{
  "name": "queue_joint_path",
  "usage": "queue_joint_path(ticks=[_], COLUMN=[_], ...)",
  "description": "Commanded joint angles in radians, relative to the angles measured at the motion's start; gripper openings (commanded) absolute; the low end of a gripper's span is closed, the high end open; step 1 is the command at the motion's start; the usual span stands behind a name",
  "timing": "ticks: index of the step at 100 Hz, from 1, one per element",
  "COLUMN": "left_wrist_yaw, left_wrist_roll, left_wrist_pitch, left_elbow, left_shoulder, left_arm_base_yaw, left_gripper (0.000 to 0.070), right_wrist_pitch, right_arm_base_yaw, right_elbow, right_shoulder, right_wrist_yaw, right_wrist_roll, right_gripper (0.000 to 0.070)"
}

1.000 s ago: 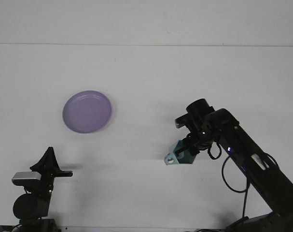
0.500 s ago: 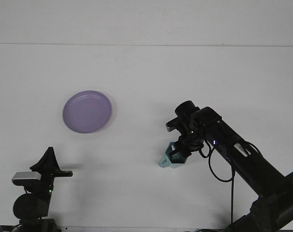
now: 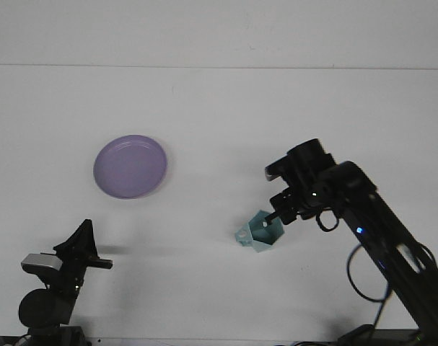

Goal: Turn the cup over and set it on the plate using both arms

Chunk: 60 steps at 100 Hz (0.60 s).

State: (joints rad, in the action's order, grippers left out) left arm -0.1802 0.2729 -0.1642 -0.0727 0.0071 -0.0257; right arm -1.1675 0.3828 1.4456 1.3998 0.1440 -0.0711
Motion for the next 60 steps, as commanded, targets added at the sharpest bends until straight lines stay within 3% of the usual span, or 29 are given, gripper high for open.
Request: queue_joint_path(ticks=[1,13,40,53,60], left_wrist_yaw=[-0.035,-0.107,-0.294,-0.358,-0.367], left_wrist_roll=[0.101,0.161,0.149,0.082,0.011], left_wrist_pitch=[-0.016,-0.002,0.037,0.076,0.154], left_elbow=[-0.05,-0.136,-0.396,-0.565,-0.671], left_shoulder=[0.004,0.053,0.375,0.592,0.714], left_arm_base_yaw=[0.0,0.003,0.061,0.138,0.203], left_gripper=[0.0012,0.0012,0.0012,0.0012,0.0012], right_wrist_pitch=[0.071,0.277,0.594,0.607,0.616], right_arm_base_yaw=[-0.03,-0.105,-0.225,-0.244,-0.246], right_elbow=[-0.015,-0.166,-0.574,-0.69,-0.741], right_shoulder=[-0.089,-0.313,-0.785,-0.925,-0.985], right_wrist_yaw=[0.03,0.046,0.039,0.039,0.039], right_wrist_roll=[-0.006,0.011,0.029,0.029,0.026], right_gripper=[0.0192,0.0137,0.014,0.0157,0.0183])
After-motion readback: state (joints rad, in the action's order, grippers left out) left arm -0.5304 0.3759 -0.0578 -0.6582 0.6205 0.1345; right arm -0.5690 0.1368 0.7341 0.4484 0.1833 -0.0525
